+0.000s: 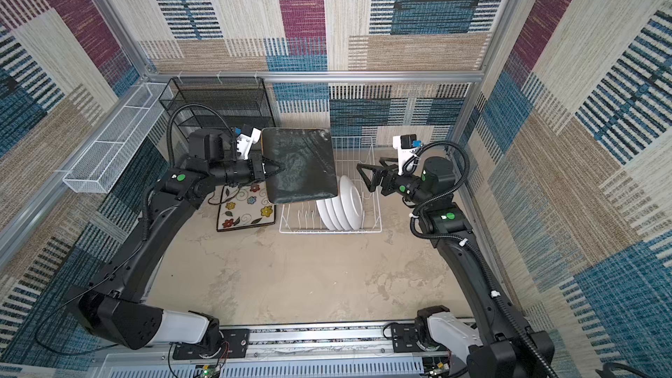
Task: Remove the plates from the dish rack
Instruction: 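Open the right gripper and release the dark plate to the left gripper, then carry the dark plate with the left gripper over the floral plate stack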
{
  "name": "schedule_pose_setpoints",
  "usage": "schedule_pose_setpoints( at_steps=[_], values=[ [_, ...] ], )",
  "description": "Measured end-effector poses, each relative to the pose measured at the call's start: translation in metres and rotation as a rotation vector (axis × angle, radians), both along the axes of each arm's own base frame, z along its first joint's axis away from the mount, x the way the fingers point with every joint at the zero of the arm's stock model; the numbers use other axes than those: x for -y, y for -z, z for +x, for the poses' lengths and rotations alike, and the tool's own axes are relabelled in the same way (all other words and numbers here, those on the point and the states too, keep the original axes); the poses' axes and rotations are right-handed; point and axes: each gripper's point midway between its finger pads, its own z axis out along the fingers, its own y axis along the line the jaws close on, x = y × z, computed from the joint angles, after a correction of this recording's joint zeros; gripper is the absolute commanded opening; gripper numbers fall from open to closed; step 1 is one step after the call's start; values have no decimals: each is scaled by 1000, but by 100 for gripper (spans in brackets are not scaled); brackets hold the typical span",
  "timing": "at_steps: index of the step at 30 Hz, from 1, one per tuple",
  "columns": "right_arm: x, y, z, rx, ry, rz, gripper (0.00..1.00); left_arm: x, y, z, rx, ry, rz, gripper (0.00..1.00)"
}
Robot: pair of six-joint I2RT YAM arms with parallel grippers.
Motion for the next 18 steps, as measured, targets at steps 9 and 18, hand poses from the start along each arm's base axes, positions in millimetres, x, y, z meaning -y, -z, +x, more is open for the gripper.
schedule_pose_setpoints(
  at_steps=[9,18],
  values=[
    [-15,9,-17,63,-74,-121,99,-44,-16,-7,55,-95,191,0],
    [-57,25,-35,61,-188,-183,99,-92,-5,-3,18,-220,356,0]
  ],
)
